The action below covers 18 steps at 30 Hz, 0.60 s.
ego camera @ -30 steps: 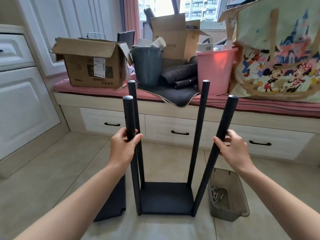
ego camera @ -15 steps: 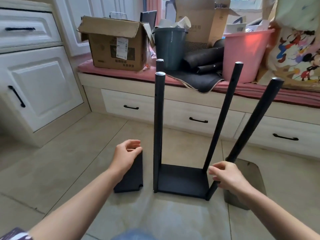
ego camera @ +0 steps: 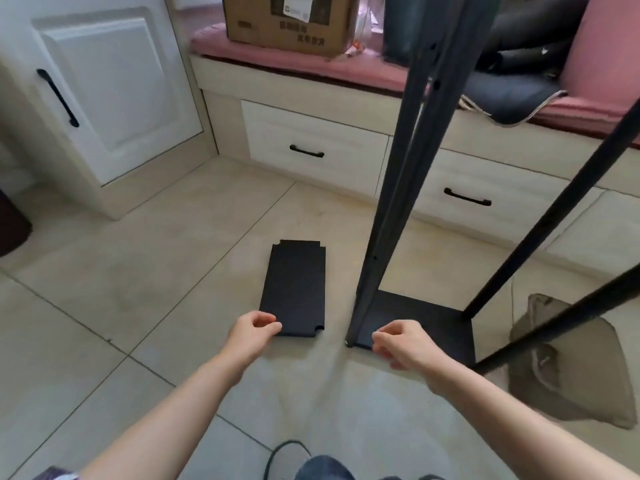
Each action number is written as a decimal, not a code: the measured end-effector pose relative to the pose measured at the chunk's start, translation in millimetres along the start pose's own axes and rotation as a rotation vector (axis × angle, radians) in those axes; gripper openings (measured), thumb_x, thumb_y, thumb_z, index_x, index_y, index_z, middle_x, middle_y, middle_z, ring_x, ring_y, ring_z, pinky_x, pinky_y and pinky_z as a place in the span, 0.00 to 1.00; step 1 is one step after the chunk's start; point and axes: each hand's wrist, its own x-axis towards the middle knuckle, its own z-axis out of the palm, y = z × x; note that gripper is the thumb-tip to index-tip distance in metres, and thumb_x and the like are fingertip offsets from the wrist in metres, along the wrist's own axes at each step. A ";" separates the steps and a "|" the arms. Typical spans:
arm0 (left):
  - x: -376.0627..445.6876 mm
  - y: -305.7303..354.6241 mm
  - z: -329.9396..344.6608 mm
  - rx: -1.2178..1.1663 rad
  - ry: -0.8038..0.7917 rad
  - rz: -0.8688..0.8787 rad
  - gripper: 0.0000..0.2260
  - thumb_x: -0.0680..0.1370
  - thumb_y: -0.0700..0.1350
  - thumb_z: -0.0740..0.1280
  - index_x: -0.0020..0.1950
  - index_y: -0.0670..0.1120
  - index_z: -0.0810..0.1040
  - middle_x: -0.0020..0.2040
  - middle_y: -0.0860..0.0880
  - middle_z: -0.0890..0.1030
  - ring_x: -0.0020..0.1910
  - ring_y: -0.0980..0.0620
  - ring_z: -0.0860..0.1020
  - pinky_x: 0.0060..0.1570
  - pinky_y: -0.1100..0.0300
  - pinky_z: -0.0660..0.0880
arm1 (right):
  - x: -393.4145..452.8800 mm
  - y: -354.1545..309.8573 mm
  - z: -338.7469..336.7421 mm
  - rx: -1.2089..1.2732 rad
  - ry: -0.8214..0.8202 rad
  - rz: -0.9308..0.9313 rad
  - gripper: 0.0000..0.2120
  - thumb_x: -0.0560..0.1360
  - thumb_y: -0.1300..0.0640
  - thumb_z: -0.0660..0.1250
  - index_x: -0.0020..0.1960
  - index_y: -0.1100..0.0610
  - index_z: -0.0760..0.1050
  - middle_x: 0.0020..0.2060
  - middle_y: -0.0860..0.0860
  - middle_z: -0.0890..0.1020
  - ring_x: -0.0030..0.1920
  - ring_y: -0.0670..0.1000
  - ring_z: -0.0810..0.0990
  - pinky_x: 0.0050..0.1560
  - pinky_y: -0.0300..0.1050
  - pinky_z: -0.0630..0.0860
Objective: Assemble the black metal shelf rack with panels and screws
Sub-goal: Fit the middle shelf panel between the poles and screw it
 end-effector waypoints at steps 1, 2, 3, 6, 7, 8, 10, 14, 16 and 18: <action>7.0 -6.5 -0.5 0.013 -0.001 -0.031 0.08 0.79 0.44 0.71 0.57 0.45 0.79 0.54 0.47 0.81 0.55 0.45 0.79 0.58 0.50 0.76 | 6.4 1.0 8.6 -0.015 -0.031 0.003 0.07 0.78 0.56 0.65 0.46 0.56 0.80 0.43 0.54 0.85 0.41 0.49 0.79 0.41 0.42 0.77; 13.8 -12.1 -0.4 0.024 -0.003 -0.060 0.09 0.79 0.44 0.71 0.58 0.45 0.78 0.55 0.46 0.80 0.57 0.44 0.79 0.59 0.49 0.76 | 12.7 1.8 16.5 -0.029 -0.063 0.002 0.07 0.79 0.56 0.64 0.47 0.57 0.80 0.44 0.54 0.85 0.42 0.49 0.79 0.41 0.42 0.77; 20.5 -17.1 0.3 0.030 -0.003 -0.085 0.10 0.79 0.44 0.70 0.59 0.45 0.77 0.56 0.45 0.80 0.59 0.42 0.78 0.61 0.48 0.76 | 19.4 2.0 24.6 -0.049 -0.091 0.004 0.07 0.79 0.56 0.64 0.47 0.57 0.80 0.44 0.54 0.85 0.42 0.49 0.79 0.41 0.42 0.76; 41.1 -27.9 4.3 0.042 0.011 -0.130 0.14 0.79 0.44 0.70 0.63 0.43 0.75 0.60 0.43 0.79 0.61 0.41 0.77 0.64 0.47 0.75 | 38.8 1.6 51.2 -0.156 -0.154 -0.017 0.11 0.78 0.55 0.64 0.47 0.64 0.78 0.42 0.55 0.81 0.41 0.50 0.76 0.41 0.44 0.74; 48.1 -30.3 6.2 0.050 0.019 -0.135 0.15 0.79 0.44 0.70 0.64 0.43 0.74 0.61 0.43 0.79 0.61 0.41 0.78 0.64 0.47 0.75 | 45.8 1.2 59.5 -0.204 -0.164 -0.031 0.12 0.78 0.55 0.63 0.46 0.65 0.76 0.41 0.55 0.79 0.41 0.50 0.75 0.42 0.44 0.72; 54.3 -32.7 7.8 0.053 0.028 -0.140 0.16 0.79 0.44 0.70 0.65 0.42 0.73 0.61 0.43 0.79 0.61 0.42 0.78 0.64 0.48 0.75 | 51.9 -0.2 67.7 -0.244 -0.184 -0.033 0.11 0.78 0.53 0.63 0.49 0.62 0.76 0.43 0.54 0.78 0.43 0.50 0.76 0.45 0.44 0.73; 63.0 -38.6 10.3 0.069 0.047 -0.147 0.19 0.78 0.44 0.70 0.67 0.43 0.72 0.62 0.44 0.78 0.59 0.44 0.77 0.59 0.54 0.74 | 64.6 -1.3 84.2 -0.259 -0.221 -0.011 0.17 0.79 0.51 0.64 0.60 0.63 0.74 0.52 0.58 0.80 0.52 0.56 0.80 0.56 0.50 0.78; 80.7 -44.5 16.1 0.050 0.061 -0.166 0.22 0.77 0.44 0.70 0.69 0.43 0.69 0.64 0.47 0.74 0.56 0.49 0.73 0.55 0.57 0.71 | 88.5 -3.9 109.9 -0.171 -0.271 0.032 0.25 0.80 0.53 0.64 0.73 0.63 0.63 0.46 0.53 0.77 0.50 0.54 0.80 0.59 0.53 0.77; 91.1 -44.7 18.4 -0.028 0.069 -0.198 0.24 0.77 0.43 0.71 0.71 0.43 0.67 0.67 0.45 0.73 0.60 0.48 0.74 0.63 0.51 0.74 | 101.5 -3.8 119.6 -0.178 -0.270 0.071 0.25 0.80 0.54 0.64 0.72 0.62 0.60 0.48 0.55 0.77 0.50 0.54 0.79 0.58 0.55 0.78; 99.9 -44.4 19.6 -0.065 0.090 -0.226 0.27 0.77 0.42 0.71 0.74 0.43 0.66 0.71 0.44 0.71 0.66 0.45 0.73 0.67 0.48 0.72 | 113.6 -2.5 125.6 -0.250 -0.252 0.092 0.24 0.80 0.53 0.63 0.70 0.62 0.59 0.53 0.57 0.77 0.52 0.55 0.79 0.59 0.56 0.78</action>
